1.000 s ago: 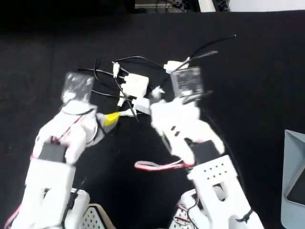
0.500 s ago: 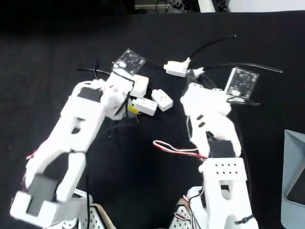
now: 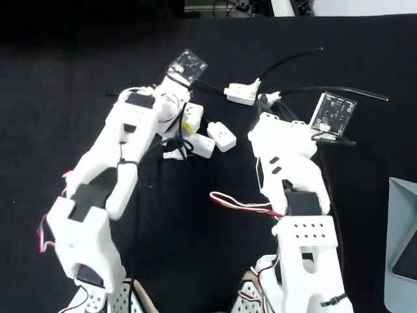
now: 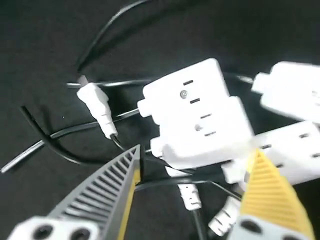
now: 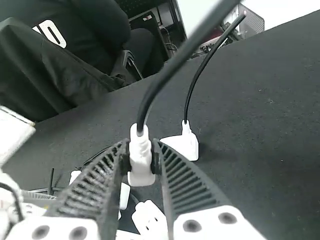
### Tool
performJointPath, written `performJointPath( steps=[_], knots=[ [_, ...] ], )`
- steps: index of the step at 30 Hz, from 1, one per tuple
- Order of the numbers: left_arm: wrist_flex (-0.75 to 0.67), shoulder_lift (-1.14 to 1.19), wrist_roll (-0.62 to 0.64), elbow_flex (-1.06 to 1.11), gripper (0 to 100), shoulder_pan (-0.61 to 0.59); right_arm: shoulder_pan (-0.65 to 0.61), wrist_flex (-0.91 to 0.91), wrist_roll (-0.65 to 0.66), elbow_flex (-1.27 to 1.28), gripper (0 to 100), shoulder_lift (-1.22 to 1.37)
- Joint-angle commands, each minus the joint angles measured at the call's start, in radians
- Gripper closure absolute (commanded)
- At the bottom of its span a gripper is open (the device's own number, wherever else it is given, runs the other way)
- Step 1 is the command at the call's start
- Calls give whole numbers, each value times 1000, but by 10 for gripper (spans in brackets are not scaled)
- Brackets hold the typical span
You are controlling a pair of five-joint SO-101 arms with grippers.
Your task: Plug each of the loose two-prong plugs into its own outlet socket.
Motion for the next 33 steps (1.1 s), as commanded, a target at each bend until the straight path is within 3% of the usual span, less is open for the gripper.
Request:
performJointPath(
  steps=[1,16,24,29,33],
  knots=[
    [-14,81,-51,-125,693,-21,11,-20,-9,-7,985,4],
    [-21,270,-48,-320,706,-59,9,-20,-6,-7,985,4],
    [-83,293,-48,-269,822,-33,9,-21,-6,-2,985,4],
    [-23,259,-48,-275,905,-44,9,-23,-6,1,985,4],
    [112,161,-48,-266,931,-36,9,-23,-6,1,985,4]
  ],
)
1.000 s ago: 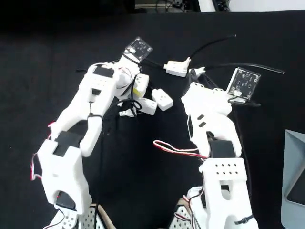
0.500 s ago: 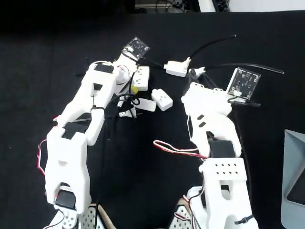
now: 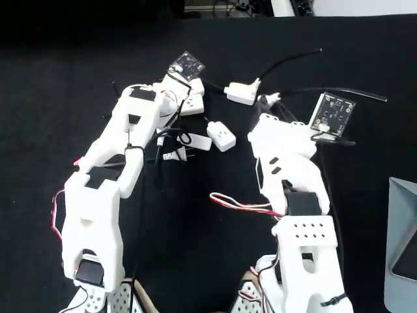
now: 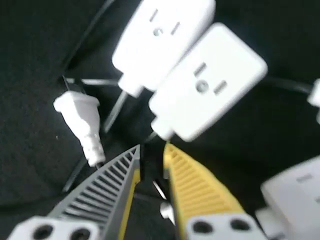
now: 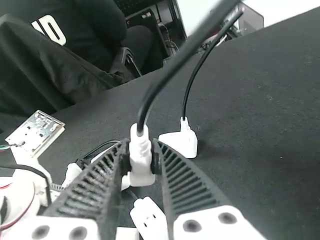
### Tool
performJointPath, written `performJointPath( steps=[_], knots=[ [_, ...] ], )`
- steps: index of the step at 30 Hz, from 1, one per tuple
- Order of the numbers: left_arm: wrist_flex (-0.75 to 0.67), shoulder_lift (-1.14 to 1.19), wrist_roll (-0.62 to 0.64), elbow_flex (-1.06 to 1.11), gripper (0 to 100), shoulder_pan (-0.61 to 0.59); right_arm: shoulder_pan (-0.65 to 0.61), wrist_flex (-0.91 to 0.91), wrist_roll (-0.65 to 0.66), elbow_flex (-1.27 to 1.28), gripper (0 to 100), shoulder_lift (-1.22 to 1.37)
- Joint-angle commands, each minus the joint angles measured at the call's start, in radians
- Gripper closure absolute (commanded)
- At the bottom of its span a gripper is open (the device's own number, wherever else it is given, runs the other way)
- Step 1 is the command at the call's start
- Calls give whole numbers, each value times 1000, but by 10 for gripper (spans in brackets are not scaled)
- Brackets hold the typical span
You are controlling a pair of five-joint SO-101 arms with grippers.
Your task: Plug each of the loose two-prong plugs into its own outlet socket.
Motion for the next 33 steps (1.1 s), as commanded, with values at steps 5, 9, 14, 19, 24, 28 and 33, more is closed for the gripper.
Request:
performJointPath(
  steps=[5,9,14,19,24,28,33],
  knots=[
    [299,-215,-3,-10,931,28,9,-21,-6,-7,985,2],
    [397,-224,-2,-10,898,59,9,-21,-6,-7,985,2],
    [419,-224,49,-21,717,65,9,-20,-6,-7,985,2],
    [359,-224,12,-22,707,90,9,-20,-6,-7,985,2],
    [345,-224,-31,-16,707,131,9,-20,-6,-7,985,2],
    [359,-224,-43,-18,706,160,9,-20,-6,-8,985,2],
    [330,-172,-110,5,706,200,9,-20,-6,-8,985,2]
  ],
)
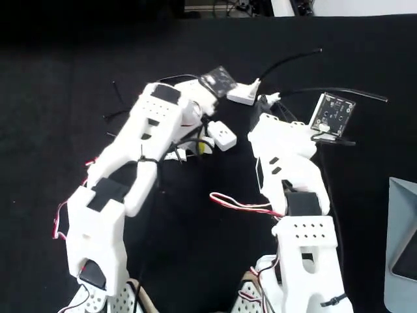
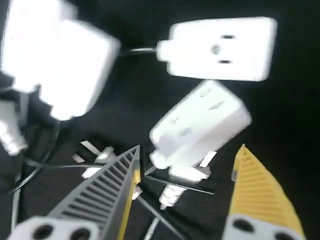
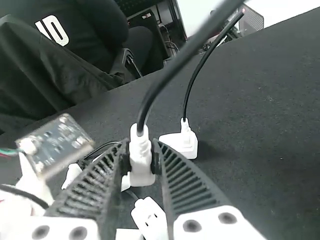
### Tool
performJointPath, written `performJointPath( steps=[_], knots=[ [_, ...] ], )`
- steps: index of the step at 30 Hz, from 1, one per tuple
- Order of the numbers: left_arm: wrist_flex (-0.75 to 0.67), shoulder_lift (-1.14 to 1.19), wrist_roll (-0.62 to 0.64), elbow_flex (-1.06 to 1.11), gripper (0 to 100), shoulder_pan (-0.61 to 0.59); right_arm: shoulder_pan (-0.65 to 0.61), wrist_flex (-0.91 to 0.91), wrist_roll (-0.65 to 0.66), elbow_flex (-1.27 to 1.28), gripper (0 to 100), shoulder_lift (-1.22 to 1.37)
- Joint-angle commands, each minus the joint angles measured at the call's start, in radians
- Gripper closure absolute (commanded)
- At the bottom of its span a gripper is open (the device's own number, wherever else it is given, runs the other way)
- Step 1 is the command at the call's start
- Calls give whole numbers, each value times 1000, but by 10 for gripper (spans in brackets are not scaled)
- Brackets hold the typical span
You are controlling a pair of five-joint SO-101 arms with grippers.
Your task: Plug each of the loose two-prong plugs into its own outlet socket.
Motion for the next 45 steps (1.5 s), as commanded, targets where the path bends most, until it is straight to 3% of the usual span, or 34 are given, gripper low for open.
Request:
performJointPath(
  steps=[1,8,15,20,28,33,37,45],
  knots=[
    [-55,8,-29,-2,706,33,9,-20,-6,-8,985,2],
    [-201,103,-28,-1,718,18,9,-21,-6,-8,985,2],
    [-210,66,-35,12,928,27,9,-23,-6,-8,985,2],
    [-123,-28,-35,30,973,18,9,-23,-6,-8,985,2],
    [169,-236,-35,35,972,16,9,-18,-6,-8,985,2],
    [232,-397,-37,170,972,16,9,-18,-6,-7,985,2],
    [178,-562,-37,415,972,10,9,-18,-6,-7,985,2],
    [-166,-822,-37,901,955,-110,-18,-17,-6,-4,985,2]
  ],
)
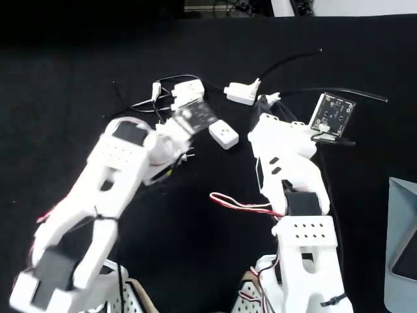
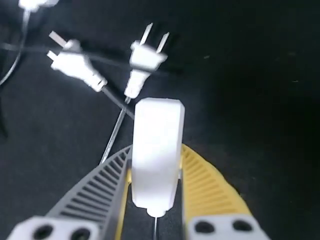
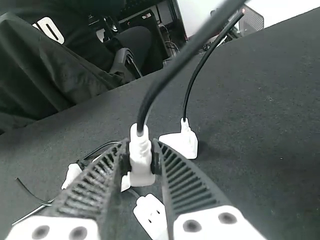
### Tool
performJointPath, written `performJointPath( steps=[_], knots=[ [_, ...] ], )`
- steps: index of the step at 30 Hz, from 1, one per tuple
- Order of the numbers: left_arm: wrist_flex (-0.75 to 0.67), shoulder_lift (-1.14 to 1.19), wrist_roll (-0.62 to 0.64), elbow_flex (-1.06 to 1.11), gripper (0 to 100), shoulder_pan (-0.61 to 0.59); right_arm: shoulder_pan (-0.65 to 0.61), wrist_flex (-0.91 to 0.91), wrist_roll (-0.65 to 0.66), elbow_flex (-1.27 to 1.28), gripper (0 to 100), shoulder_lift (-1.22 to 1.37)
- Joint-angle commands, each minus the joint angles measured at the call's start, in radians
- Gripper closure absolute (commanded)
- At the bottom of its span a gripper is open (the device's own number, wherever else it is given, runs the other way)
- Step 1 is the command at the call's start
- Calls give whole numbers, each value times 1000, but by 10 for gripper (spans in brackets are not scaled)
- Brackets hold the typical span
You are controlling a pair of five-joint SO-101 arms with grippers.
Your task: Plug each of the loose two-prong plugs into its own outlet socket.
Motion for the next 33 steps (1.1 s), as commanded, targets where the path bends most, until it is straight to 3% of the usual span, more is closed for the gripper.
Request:
performJointPath(
  steps=[1,7,11,17,22,26,33],
  knots=[
    [-207,-120,-9,222,955,-76,-26,-17,-6,-4,985,2],
    [-365,-123,-2,374,891,-94,-28,-17,-6,-4,985,2],
    [-319,-193,8,398,798,-101,-28,-17,-5,1,985,4],
    [-172,-459,28,398,792,-104,-28,-17,-5,1,985,4],
    [-190,-649,117,400,795,-229,-29,-17,-5,1,985,4],
    [-288,-611,117,456,791,-305,-29,-17,-5,1,985,4],
    [-460,-364,120,483,790,-303,-29,-17,-5,1,985,4]
  ],
)
